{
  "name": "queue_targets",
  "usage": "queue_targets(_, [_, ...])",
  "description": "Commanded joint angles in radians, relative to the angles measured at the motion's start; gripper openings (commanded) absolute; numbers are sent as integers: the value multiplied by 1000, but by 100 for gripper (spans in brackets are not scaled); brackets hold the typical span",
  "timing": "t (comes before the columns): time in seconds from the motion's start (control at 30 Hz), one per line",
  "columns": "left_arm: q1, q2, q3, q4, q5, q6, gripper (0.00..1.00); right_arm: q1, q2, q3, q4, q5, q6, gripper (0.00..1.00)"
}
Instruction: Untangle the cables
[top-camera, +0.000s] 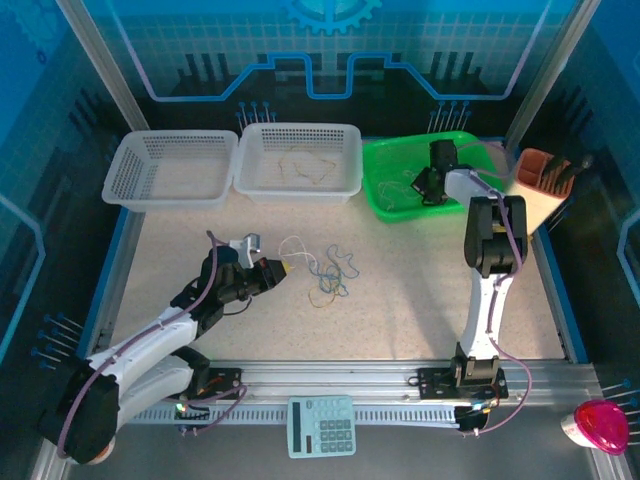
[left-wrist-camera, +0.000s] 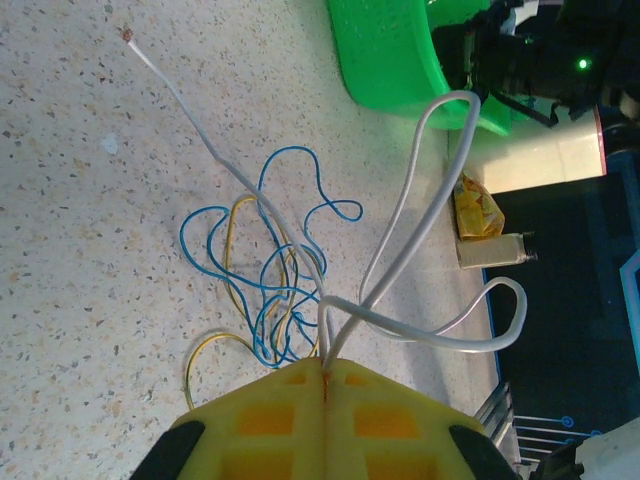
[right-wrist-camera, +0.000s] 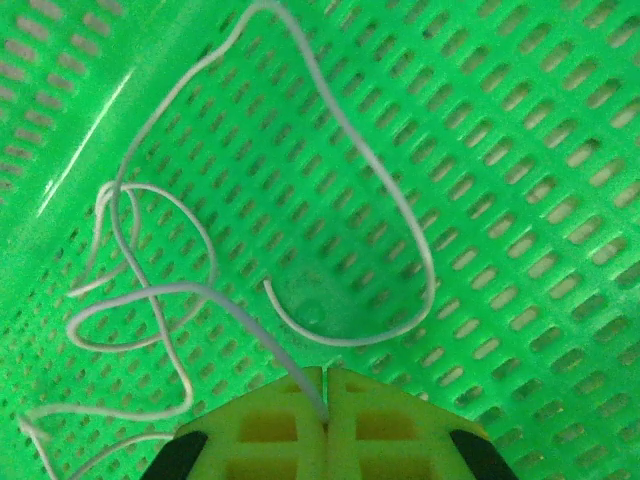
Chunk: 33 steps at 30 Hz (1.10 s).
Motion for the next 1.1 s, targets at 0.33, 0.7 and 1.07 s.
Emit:
queue_targets(0.33, [7, 48, 16, 40, 14, 13, 0, -8, -207, -79, 453, -160, -45, 0])
queue_targets(0.7, [7, 101, 38, 58, 40, 41, 0, 4, -336, -53, 629, -145, -68, 0])
queue_targets(1.07, [6, 109, 58, 69, 65, 43, 0, 13, -327, -55, 531, -63, -134, 0])
